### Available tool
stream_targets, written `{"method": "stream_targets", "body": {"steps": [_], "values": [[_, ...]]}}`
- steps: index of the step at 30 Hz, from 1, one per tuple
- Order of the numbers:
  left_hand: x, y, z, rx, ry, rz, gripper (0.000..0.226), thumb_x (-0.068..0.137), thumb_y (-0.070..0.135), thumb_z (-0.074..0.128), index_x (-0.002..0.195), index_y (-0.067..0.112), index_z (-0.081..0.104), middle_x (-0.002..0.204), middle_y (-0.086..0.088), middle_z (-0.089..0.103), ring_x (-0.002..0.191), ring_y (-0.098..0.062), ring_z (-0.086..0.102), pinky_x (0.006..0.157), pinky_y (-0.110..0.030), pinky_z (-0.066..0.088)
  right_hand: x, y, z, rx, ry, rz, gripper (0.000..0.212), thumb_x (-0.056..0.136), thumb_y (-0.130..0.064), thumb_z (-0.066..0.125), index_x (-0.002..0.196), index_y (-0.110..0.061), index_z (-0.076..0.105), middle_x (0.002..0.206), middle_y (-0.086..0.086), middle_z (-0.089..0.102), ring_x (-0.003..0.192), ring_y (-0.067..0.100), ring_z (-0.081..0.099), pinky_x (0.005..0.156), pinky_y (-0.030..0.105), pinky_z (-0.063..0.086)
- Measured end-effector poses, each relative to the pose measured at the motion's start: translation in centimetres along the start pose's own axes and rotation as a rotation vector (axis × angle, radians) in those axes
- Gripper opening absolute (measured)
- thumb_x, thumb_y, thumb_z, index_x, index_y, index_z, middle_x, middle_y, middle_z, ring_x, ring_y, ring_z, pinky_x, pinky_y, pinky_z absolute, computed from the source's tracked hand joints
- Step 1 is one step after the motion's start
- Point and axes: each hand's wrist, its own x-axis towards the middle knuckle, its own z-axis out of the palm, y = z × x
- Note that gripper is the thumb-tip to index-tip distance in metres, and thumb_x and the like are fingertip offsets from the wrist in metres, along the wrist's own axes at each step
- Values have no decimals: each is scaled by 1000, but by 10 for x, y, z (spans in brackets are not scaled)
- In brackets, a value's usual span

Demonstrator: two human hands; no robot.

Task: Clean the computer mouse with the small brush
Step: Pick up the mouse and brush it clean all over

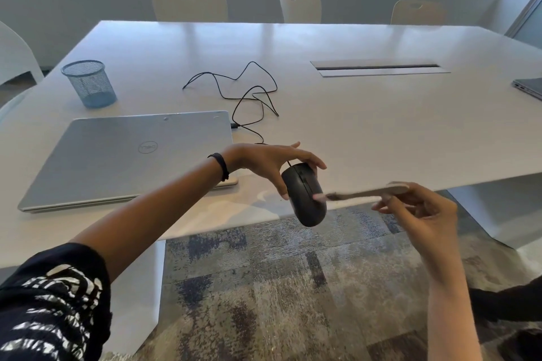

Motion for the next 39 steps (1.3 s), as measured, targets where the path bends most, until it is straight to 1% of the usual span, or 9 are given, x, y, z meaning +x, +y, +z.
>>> {"method": "stream_targets", "body": {"steps": [5, 9, 12, 17, 20, 27, 34, 37, 39], "values": [[-1, -1, -3, -9, 27, 10, 80, 71, 11, 80, 138, 18, 39, 130, 0, 53, 129, -7, 41, 115, -29, -9, -3, 3, -12, -35, -64, 54, 15, 78, -20, 70, 85, -33, 75, 71, -4, 75, 66, 16, 73, 64, 25, 59], [2, 0, -4, -10, 8, 18, 80, 71, 11, 80, 138, 18, 39, 130, 0, 53, 130, -7, 41, 115, -31, -10, 0, 4, -5, 26, 89, -1, 21, 81, -16, 67, 90, -34, 74, 73, -10, 74, 66, 10, 72, 64, 19, 57], [4, 0, -2, -13, -2, 35, 80, 70, 10, 81, 138, 18, 39, 129, 1, 54, 129, -6, 41, 115, -30, -8, -1, 7, 0, 43, 174, 3, 15, 81, -16, 68, 93, -25, 71, 73, -8, 74, 65, 11, 72, 64, 20, 58], [5, -2, 0, 6, -13, 19, 80, 71, 9, 80, 139, 18, 38, 131, 0, 53, 130, -8, 40, 117, -36, -10, -7, 4, -5, 13, 18, 52, 16, 78, -24, 70, 87, -36, 75, 69, -7, 74, 63, 11, 71, 63, 18, 56], [5, -1, 1, -11, 5, 30, 80, 71, 10, 80, 139, 18, 38, 130, 0, 53, 128, -6, 41, 115, -31, -8, -8, 5, -6, -50, -52, 44, 21, 78, -22, 69, 87, -40, 75, 68, -7, 73, 62, 10, 70, 60, 17, 55], [9, 0, 1, 7, -31, 32, 80, 71, 10, 80, 139, 16, 38, 131, -1, 53, 131, -11, 41, 117, -37, -11, -5, 15, -3, -1, 211, -14, 21, 85, -23, 67, 95, -40, 72, 85, -13, 76, 76, 9, 73, 68, 18, 58], [8, -2, 6, 6, -48, 32, 80, 72, 12, 80, 139, 18, 38, 129, 3, 53, 130, -10, 42, 118, -41, -11, -1, 26, 5, -301, 30, -32, 39, 85, -8, 69, 95, -46, 64, 79, -29, 70, 71, -4, 69, 62, 12, 54], [7, -3, 5, 5, -49, 30, 80, 72, 12, 80, 139, 18, 38, 128, 3, 53, 130, -9, 42, 118, -41, -11, -2, 21, 5, -213, 29, -52, 21, 84, -27, 68, 90, -47, 68, 76, -20, 72, 68, 2, 69, 61, 15, 55], [7, -3, 5, 10, -46, 24, 80, 72, 12, 80, 139, 18, 38, 129, 2, 53, 130, -9, 42, 118, -40, -11, -2, 17, 6, -125, 79, -52, 18, 86, -29, 69, 91, -46, 70, 75, -17, 72, 67, 5, 69, 61, 16, 55]]}}
